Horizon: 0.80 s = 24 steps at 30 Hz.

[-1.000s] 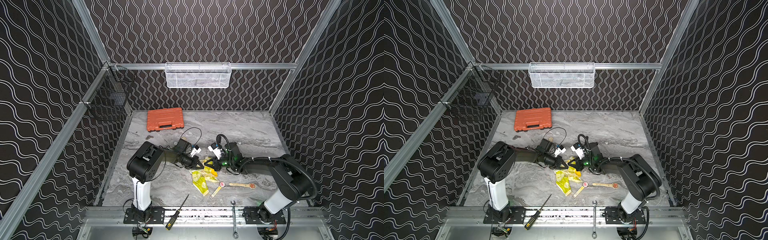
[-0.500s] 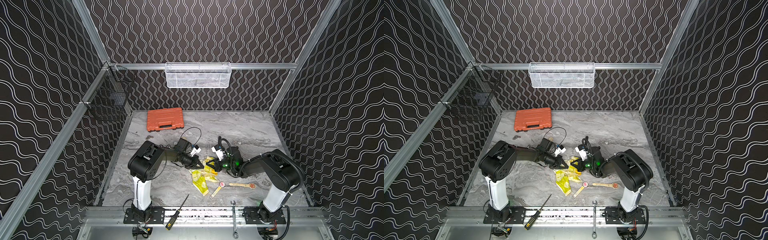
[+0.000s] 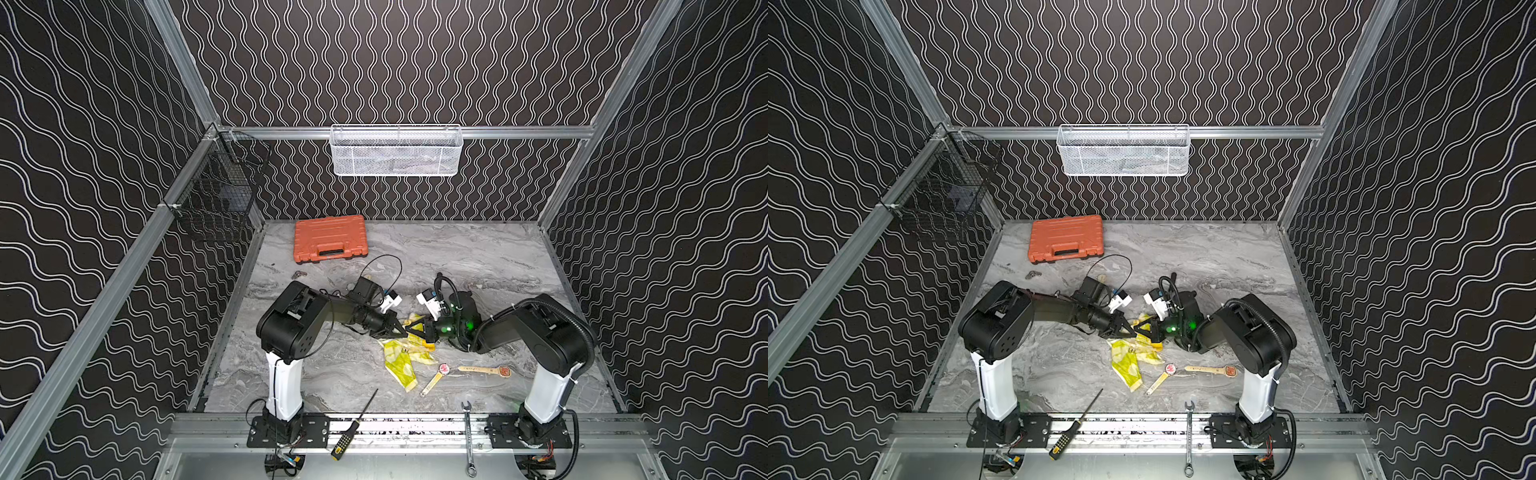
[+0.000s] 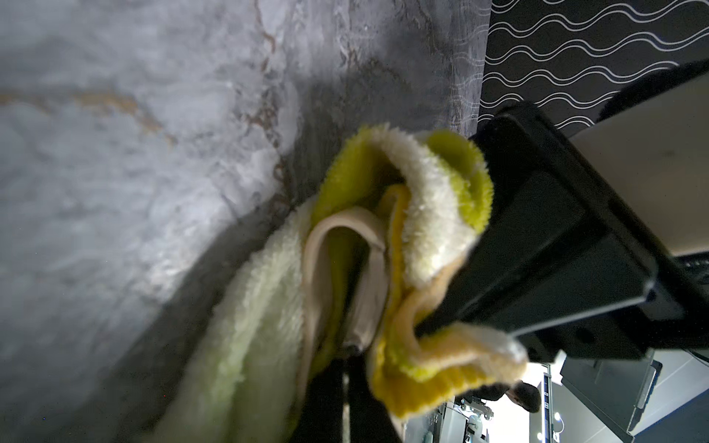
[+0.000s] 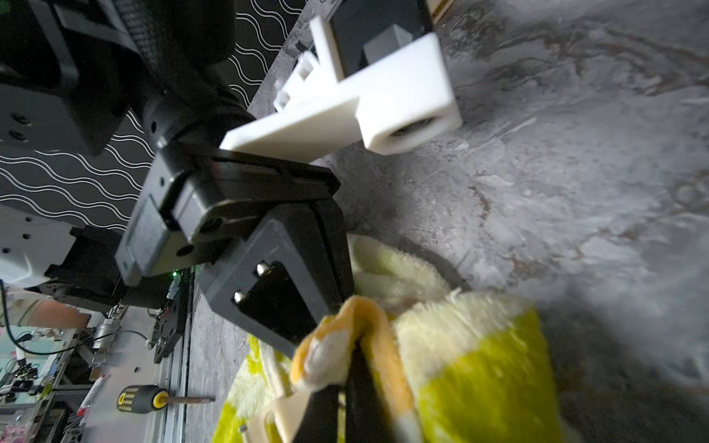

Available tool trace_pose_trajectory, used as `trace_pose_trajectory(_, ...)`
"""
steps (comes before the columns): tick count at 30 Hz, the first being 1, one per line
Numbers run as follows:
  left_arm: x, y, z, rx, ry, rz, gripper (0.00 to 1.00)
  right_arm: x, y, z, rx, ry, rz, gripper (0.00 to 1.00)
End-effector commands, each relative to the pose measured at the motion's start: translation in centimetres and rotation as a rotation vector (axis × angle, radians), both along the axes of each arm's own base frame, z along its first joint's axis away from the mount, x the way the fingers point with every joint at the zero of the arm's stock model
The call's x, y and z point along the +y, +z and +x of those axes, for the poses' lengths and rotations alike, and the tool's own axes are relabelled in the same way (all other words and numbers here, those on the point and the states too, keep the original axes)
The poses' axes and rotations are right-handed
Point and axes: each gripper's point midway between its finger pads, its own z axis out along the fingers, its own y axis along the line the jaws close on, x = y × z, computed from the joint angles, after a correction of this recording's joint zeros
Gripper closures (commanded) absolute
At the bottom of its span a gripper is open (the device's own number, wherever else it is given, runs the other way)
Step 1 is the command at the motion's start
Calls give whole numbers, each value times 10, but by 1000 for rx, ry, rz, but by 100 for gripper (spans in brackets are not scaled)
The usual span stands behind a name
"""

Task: Wipe the watch dial
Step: Wipe the dirt from the watch dial.

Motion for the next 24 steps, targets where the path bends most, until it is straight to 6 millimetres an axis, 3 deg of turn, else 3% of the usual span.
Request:
trace_pose_trajectory(1, 11, -18, 7, -38, 44, 108, 100, -2, -17, 5, 53, -37, -39, 100)
trace_pose_trajectory(3, 12, -17, 7, -38, 40, 112, 100, -15, -31, 17, 68, -120, -110, 100)
trace_pose_trajectory(10, 13, -17, 4, -40, 37, 109, 100, -50, -49, 45, 92, -313, -229, 100)
trace_pose_trajectory(17, 13, -12, 5, -63, 38, 100, 100, -54, -48, 47, 103, -329, -213, 100)
trace_pose_trajectory(18, 13, -9, 6, -70, 35, 101, 100, -53, -37, 48, 81, -333, -188, 100)
trace_pose_trajectory(24, 11, 20, 21, -169, 75, 83, 100, -66, -16, 47, 77, -369, -200, 100)
